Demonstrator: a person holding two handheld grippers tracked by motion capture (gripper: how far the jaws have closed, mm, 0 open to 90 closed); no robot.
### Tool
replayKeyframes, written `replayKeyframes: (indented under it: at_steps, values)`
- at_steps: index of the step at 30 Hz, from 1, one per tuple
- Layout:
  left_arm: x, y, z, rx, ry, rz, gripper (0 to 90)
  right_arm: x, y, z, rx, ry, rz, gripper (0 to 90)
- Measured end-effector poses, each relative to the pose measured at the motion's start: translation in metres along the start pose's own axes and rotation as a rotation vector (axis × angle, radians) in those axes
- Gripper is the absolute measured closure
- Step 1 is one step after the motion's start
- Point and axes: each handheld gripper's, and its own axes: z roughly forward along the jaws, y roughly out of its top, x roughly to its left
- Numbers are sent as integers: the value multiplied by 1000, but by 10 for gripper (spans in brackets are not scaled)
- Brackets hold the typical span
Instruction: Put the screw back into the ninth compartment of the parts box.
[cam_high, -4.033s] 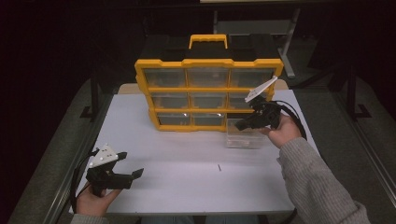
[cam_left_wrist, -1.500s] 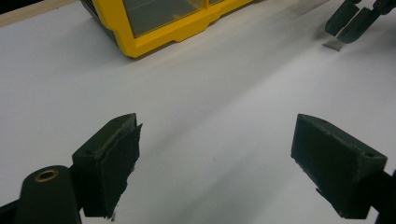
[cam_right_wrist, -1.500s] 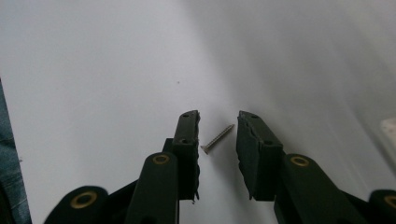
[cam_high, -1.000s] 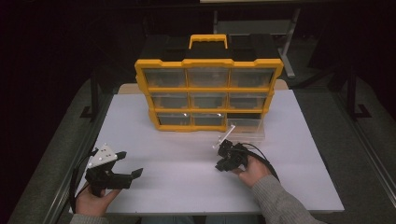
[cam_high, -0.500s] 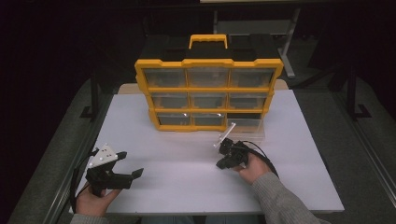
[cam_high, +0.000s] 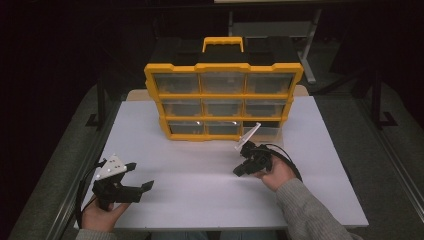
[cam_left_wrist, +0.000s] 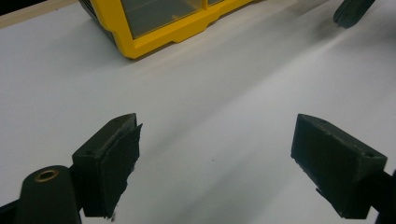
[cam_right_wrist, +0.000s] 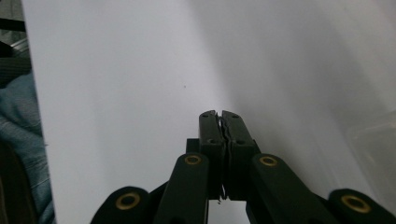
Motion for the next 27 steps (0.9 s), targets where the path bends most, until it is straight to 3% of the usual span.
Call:
replayKeyframes:
  at_steps: [1,2,3,4,11,12,13,27]
  values:
    - [0,0,0,0,0,-2,149,1,2,-4,19,6,20,872]
    - [0,0,0,1,-1,-4,149,15,7,-18,146,29,272,872]
    - [0,0,0,1,-1,-4,149,15,7,-18,146,29,272,872]
    - [0,0,0,0,0,-1,149,18,12,-25,200,48,363,872]
    - [0,-1,1,-7,-2,-10,149,4,16,-32,122,59,265,872]
    - [0,-1,1,-7,-3,-10,149,13,20,-40,205,53,421,872]
    - [-1,0,1,-8,-1,-12,149,24,31,-54,337,17,651,872]
    - [-1,0,1,0,-2,-2,149,8,48,-94,298,-32,668,872]
